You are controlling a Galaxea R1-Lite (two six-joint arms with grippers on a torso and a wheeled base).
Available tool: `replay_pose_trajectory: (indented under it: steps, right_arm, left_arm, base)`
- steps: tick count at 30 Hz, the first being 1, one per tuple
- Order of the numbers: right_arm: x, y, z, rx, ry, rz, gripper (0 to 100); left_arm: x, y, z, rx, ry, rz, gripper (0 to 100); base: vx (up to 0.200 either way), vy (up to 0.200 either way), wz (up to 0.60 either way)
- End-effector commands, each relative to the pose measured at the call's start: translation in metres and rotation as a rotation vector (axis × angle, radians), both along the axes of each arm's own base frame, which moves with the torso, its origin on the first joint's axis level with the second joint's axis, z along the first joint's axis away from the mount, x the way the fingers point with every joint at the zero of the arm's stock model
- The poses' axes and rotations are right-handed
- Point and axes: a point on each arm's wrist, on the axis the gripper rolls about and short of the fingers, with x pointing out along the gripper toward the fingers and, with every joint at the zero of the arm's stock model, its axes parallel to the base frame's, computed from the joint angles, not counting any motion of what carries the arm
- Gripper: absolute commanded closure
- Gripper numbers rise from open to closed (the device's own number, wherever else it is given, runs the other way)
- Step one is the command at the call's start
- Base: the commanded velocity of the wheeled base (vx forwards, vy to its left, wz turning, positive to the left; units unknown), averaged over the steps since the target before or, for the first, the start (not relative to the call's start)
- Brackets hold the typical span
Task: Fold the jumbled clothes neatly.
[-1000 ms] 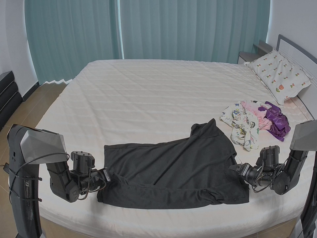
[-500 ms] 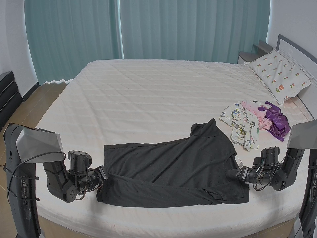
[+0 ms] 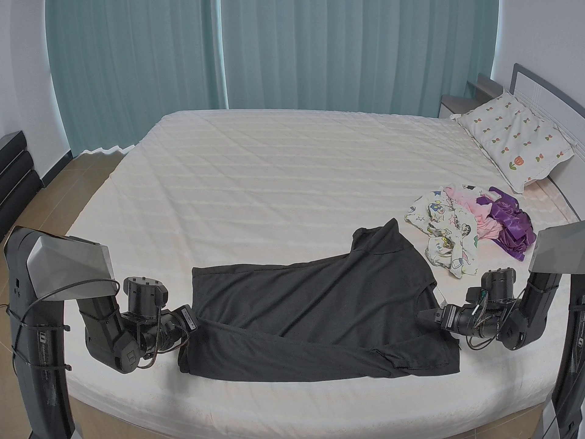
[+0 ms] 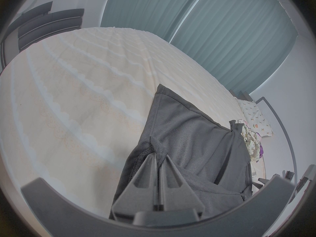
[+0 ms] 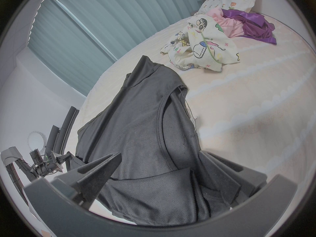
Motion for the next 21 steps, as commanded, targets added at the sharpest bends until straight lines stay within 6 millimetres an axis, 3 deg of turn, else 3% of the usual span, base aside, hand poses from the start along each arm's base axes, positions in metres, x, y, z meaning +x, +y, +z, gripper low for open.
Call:
replay_pose_trajectory:
  steps: [1, 6, 21]
  right_arm:
    - [-0.003, 0.002, 0.002, -0.01, -0.001, 0.017, 0]
    - [-0.014, 0.001, -0.017, -0.084, 0.046, 0.086, 0]
    - [-0.013, -0.001, -0.03, -0.095, 0.075, 0.089, 0]
  left_arm:
    - [0.0, 0.0, 0.0, 0.0, 0.0, 0.0, 100]
    - [0.0, 0.0, 0.0, -0.001, -0.001, 0.0, 100]
    - [0.0, 0.0, 0.0, 0.0, 0.002, 0.0, 100]
  base:
    - [0.0, 0.0, 0.0]
    - [0.0, 0.0, 0.0]
    - [0.0, 0.0, 0.0]
